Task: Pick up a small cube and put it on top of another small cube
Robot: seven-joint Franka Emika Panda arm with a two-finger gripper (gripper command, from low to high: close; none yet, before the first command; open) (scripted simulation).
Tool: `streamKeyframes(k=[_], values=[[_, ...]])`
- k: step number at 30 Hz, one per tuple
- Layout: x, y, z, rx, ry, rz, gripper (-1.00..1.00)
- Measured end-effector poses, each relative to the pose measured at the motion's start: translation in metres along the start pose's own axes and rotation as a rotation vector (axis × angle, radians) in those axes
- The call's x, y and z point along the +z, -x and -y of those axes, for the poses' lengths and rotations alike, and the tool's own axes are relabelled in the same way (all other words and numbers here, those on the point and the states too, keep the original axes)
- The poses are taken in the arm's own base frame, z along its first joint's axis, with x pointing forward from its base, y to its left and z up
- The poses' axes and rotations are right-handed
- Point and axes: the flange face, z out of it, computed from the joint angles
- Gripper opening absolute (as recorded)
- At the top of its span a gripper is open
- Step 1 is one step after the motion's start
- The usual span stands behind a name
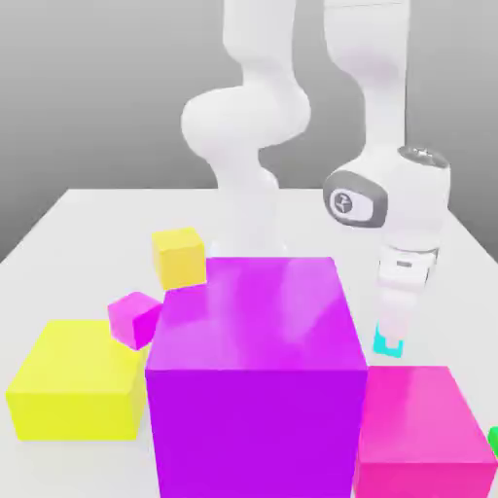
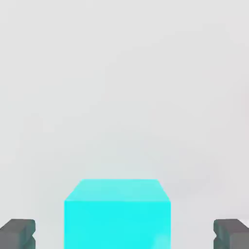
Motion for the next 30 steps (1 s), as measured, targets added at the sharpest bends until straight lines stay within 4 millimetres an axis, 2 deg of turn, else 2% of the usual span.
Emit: streamKeyframes(k=[1,2,9,16,23,26,28,30], values=[[0.005,0.001,0.0,0.001,0.002,0.001,0.0],[0.009,0.003,-0.001,0.001,0.003,0.002,-1.0],[0.009,0.003,-0.001,0.001,0.004,0.002,-1.0],[-0.022,-0.003,0.001,-0.002,-0.002,-0.001,-1.0],[-0.053,0.003,0.0,-0.001,0.005,0.002,-1.0],[-0.065,-0.025,0.001,-0.014,0.018,-0.028,-1.0],[-0.08,-0.053,-0.009,-0.027,0.03,-0.047,-1.0],[-0.1,-0.077,-0.026,-0.039,0.044,-0.059,-1.0]])
